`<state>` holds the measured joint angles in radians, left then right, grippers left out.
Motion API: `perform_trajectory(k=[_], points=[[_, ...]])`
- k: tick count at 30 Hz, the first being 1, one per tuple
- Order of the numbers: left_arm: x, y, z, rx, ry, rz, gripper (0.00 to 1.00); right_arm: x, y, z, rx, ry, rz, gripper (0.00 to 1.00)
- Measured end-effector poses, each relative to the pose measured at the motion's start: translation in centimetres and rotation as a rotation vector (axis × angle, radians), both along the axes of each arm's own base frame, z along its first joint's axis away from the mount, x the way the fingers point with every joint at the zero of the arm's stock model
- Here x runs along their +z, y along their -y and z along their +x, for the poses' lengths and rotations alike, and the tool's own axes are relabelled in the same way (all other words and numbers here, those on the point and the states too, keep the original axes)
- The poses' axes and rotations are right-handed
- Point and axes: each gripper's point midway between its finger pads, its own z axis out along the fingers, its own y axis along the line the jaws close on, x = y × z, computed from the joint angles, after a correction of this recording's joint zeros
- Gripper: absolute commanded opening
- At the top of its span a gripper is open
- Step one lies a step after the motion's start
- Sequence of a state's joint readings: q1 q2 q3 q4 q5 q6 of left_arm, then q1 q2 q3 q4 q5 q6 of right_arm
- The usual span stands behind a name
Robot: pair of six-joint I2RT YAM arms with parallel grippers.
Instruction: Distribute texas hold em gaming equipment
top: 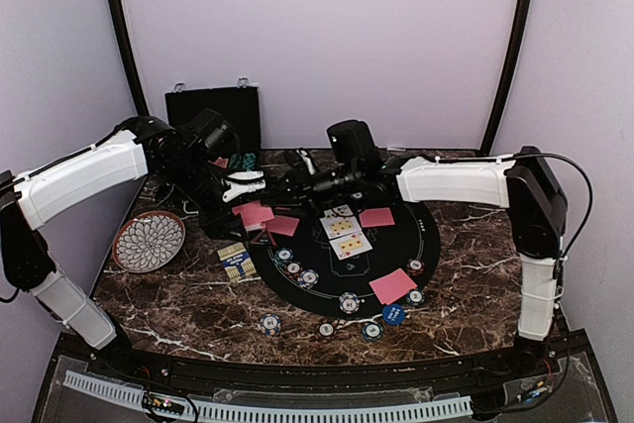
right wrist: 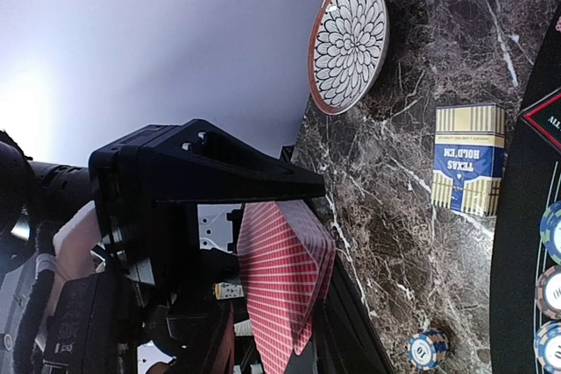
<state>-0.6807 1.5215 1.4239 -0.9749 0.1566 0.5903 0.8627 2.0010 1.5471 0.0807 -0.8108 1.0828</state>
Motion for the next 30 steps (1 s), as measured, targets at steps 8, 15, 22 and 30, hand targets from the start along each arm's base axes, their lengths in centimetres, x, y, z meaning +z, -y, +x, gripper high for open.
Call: perform_trajectory(k=[8, 15, 22, 30], points=[[0.0, 0.0, 0.0, 0.000, 0.000, 0.000, 0.00, -1.0, 0.2, -0.3, -0.002, -0.036, -0.016, 0.21], [0.0, 0.0, 0.0, 0.000, 0.000, 0.000, 0.00, -1.4, 0.3, -0.5, 0.001, -0.054, -0.014, 0.12], [0.0, -0.1, 0.0, 0.002, 0.000, 0.003, 0.00, -1.1, 0.2, -0.6, 0.008, -0.064, 0.003, 0.00], [0.0, -0.1, 0.0, 0.003, 0.003, 0.007, 0.00, 0.0, 0.4, -0.8, 0.006, -0.064, 0.036, 0.00]])
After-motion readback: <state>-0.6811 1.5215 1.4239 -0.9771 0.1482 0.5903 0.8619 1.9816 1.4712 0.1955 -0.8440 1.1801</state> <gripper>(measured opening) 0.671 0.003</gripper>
